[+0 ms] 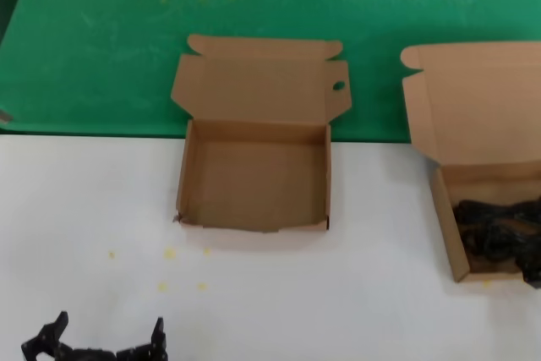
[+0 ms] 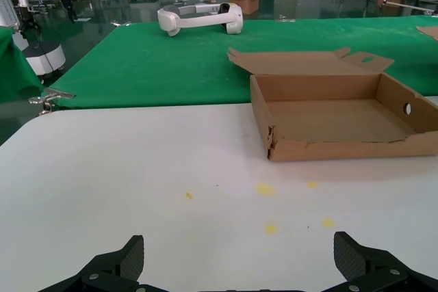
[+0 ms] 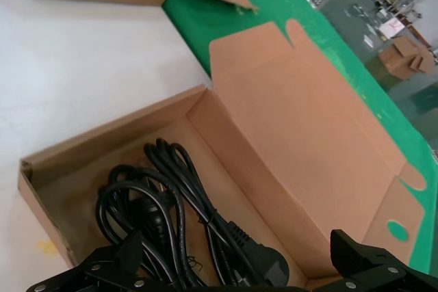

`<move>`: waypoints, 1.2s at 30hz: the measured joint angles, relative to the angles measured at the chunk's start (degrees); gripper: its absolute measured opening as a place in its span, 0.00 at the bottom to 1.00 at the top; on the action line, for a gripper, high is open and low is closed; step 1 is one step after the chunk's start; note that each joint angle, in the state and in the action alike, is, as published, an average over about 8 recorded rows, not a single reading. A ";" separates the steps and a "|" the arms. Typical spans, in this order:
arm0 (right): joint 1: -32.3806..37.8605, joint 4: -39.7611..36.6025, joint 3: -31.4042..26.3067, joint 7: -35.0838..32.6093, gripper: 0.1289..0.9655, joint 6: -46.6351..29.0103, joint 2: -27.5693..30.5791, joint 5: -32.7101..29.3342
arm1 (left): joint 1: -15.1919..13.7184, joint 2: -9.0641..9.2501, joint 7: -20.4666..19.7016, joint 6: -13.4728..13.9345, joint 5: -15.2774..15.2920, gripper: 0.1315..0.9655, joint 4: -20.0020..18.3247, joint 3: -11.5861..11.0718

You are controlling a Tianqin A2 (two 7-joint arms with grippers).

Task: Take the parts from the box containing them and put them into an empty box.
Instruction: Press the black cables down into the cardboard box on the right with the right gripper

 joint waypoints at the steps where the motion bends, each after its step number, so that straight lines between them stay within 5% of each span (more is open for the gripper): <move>1: 0.75 -1.09 -0.30 -1.02 1.00 -0.16 -0.26 0.30 | 0.00 0.00 0.00 0.00 0.00 1.00 0.00 0.00; 36: 15.86 -14.04 -8.75 -6.28 0.99 -8.44 -2.85 -4.00 | 0.00 0.00 -0.01 0.00 0.01 1.00 0.00 0.00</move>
